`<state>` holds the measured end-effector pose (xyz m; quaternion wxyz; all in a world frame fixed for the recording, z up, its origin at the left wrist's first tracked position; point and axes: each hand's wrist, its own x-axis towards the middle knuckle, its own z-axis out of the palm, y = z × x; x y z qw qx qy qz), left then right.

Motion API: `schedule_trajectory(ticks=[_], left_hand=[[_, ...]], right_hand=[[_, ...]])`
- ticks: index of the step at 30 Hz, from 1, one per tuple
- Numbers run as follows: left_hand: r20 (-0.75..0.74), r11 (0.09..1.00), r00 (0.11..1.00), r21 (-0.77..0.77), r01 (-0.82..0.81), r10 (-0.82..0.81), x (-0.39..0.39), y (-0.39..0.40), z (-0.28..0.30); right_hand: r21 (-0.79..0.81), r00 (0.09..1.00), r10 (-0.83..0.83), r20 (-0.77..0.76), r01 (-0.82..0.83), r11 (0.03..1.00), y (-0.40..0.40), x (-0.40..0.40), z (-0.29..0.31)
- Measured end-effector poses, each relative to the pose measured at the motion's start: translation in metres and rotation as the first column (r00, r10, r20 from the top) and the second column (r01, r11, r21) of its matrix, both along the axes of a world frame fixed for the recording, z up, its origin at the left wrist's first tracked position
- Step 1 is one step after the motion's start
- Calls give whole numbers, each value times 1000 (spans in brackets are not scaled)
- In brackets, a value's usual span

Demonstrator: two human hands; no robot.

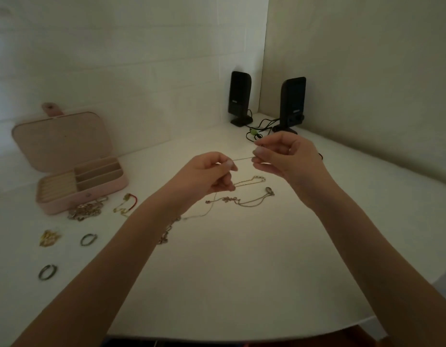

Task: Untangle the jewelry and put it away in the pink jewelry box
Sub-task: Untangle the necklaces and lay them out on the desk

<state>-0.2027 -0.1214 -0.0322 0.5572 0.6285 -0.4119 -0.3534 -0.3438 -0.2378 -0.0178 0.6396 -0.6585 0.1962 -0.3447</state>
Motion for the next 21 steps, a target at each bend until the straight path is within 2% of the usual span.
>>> schedule_trajectory(ticks=[5, 9, 10, 12, 14, 17, 19, 21], left_hand=[[-244, 995, 968, -55, -79, 64, 8, -1, -4], [-418, 993, 906, -65, -101, 65, 6, -8, -7], [-379, 995, 923, -50, -89, 63, 1, -10, -8], [-93, 999, 994, -5, -53, 53, -6, -15, -11], [141, 998, 988, 25, 55, -58, -14, -20, -8], [189, 971, 953, 10, 239, -237, -30, -28, -1], [214, 967, 944, -2, 256, -250, -40, -31, 2], [218, 975, 952, -11, 223, -215, -42, -31, 1]], right_hand=[[-48, 989, -117, -90, 113, 992, -24, -18, -15], [41, 990, -113, -89, 117, 992, -32, -28, -24], [52, 992, -101, -77, 105, 993, -31, -29, -23], [47, 997, -55, -52, 57, 997, -27, -31, -17], [25, 999, 22, -35, -21, 999, -22, -30, -7], [-72, 992, 107, -63, -111, 991, -14, -26, 5], [-115, 994, 96, -58, -103, 988, -13, -24, 10], [-89, 999, 51, -4, -51, 995, -14, -24, 13]])
